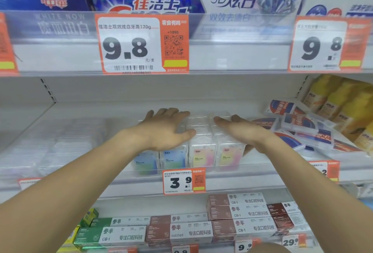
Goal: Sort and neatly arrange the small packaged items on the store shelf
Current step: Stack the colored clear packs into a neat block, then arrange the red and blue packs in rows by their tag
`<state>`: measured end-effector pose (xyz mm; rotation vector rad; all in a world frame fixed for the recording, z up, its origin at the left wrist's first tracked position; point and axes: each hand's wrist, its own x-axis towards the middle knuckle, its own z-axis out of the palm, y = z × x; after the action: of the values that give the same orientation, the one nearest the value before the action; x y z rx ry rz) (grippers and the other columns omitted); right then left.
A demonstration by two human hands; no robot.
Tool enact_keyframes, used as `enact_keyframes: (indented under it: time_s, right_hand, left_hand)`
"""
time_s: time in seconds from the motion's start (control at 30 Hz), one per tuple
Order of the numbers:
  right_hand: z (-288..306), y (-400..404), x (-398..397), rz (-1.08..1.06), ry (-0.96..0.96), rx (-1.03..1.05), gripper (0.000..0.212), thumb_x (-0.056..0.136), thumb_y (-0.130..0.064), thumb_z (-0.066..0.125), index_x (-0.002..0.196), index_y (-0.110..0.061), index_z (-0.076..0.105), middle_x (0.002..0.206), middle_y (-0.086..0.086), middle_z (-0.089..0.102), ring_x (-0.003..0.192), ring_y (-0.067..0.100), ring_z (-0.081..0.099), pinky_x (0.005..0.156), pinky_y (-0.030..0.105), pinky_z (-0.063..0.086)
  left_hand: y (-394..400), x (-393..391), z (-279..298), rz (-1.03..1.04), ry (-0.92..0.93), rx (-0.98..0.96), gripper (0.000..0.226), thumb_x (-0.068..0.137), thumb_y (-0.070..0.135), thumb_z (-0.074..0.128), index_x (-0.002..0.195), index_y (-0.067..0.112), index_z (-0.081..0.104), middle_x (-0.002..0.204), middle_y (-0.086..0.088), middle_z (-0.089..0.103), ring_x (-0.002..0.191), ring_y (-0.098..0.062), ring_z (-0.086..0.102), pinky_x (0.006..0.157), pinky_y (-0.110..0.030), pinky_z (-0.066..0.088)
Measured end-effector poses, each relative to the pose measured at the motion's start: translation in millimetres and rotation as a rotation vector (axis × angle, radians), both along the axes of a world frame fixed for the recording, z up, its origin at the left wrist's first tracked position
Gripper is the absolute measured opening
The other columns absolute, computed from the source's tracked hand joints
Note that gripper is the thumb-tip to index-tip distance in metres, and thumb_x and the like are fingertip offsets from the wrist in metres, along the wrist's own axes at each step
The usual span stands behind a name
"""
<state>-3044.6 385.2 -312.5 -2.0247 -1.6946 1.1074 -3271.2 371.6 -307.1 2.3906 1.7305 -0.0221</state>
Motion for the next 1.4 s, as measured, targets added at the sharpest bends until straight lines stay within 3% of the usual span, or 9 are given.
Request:
enact_keyframes:
  time_s: [0.3,0.5,0.73,0.87,0.93,1.03,1.2,1.33,1.4]
  right_hand:
    - [4,7,8,0.013,-0.042,0.042,0.088,0.086,-0.078,0.037,0.153,-0.023,0.024,0.151,0.002,0.038,0.115,0.026,0.05,0.082,0.039,0.059]
    - [-2,-8,-14,0.427,-0.413,0.541,0.069,0.09,-0.073,0.028,0.151,-0.043,0.024,0.161,0.0,0.018,0.149,0.024,0.009,0.115,0.049,0.025]
    - [-11,-28,-31,0.484,-0.554,0.582,0.087,0.077,-0.077,0.0,0.153,-0.04,0.019,0.162,0.0,0.023,0.149,0.025,0.017,0.117,0.053,0.02]
    - [3,-24,4,0.27,-0.289,0.705,0.077,0.085,-0.073,0.015,0.148,-0.035,0.036,0.152,0.004,0.04,0.139,0.024,0.036,0.113,0.043,0.031]
    - [2,-24,43,0.047,-0.136,0.822,0.064,0.092,-0.064,0.026,0.125,-0.019,0.059,0.127,0.01,0.06,0.117,0.029,0.053,0.095,0.036,0.041]
    - [-18,-32,106,-0.261,-0.236,0.973,0.051,0.088,-0.052,0.048,0.087,-0.005,0.066,0.092,0.018,0.064,0.096,0.036,0.053,0.082,0.041,0.043]
    - [-58,-43,173,-0.263,-0.536,0.479,0.094,0.061,-0.088,0.046,0.143,-0.043,0.037,0.155,0.019,0.024,0.144,0.044,0.013,0.113,0.063,0.014]
    - [-69,-29,189,-0.207,-0.449,0.369,0.106,0.046,-0.096,0.035,0.144,-0.057,0.021,0.161,0.013,0.015,0.144,0.046,0.02,0.116,0.061,0.016]
    - [-65,-23,192,-0.184,-0.437,0.349,0.098,0.058,-0.091,0.045,0.146,-0.056,0.021,0.162,0.013,0.013,0.144,0.046,0.02,0.116,0.058,0.019]
  left_hand:
    - [-7,-8,4,0.04,-0.029,0.136,0.076,0.086,0.075,0.018,0.151,0.037,0.013,0.162,0.005,0.01,0.149,-0.018,0.003,0.119,-0.051,0.001]
    - [-45,-27,-14,0.131,0.039,0.187,0.091,0.072,0.075,-0.005,0.152,0.034,0.009,0.162,0.001,0.009,0.149,-0.023,0.004,0.118,-0.052,0.011]
    - [-49,-28,-26,0.128,0.007,0.209,0.088,0.076,0.073,-0.006,0.151,0.031,0.012,0.161,0.0,0.011,0.148,-0.023,0.005,0.117,-0.051,0.017]
    - [-49,-26,-14,0.158,-0.02,0.258,0.087,0.078,0.071,-0.001,0.15,0.029,0.021,0.159,-0.003,0.022,0.147,-0.025,0.013,0.117,-0.052,0.014]
    - [-53,-15,-7,0.138,-0.081,0.42,0.077,0.084,0.065,0.014,0.142,0.02,0.039,0.147,-0.007,0.042,0.138,-0.029,0.031,0.112,-0.049,0.025]
    - [-67,27,-1,0.007,-0.389,0.5,0.047,0.089,0.047,0.039,0.122,0.018,0.056,0.123,0.0,0.058,0.117,-0.02,0.05,0.099,-0.036,0.039]
    - [-89,144,-10,-0.24,-0.598,0.203,0.025,0.092,0.037,0.051,0.111,0.023,0.059,0.111,0.01,0.061,0.102,-0.01,0.056,0.09,-0.032,0.046]
    - [-56,224,-29,-0.261,-0.546,0.141,0.032,0.087,0.027,0.054,0.117,0.017,0.058,0.123,-0.004,0.055,0.118,-0.022,0.047,0.098,-0.038,0.041]
    - [-27,245,-37,-0.165,-0.464,0.15,0.04,0.084,0.028,0.053,0.124,0.019,0.053,0.131,-0.01,0.046,0.125,-0.031,0.039,0.101,-0.046,0.038]
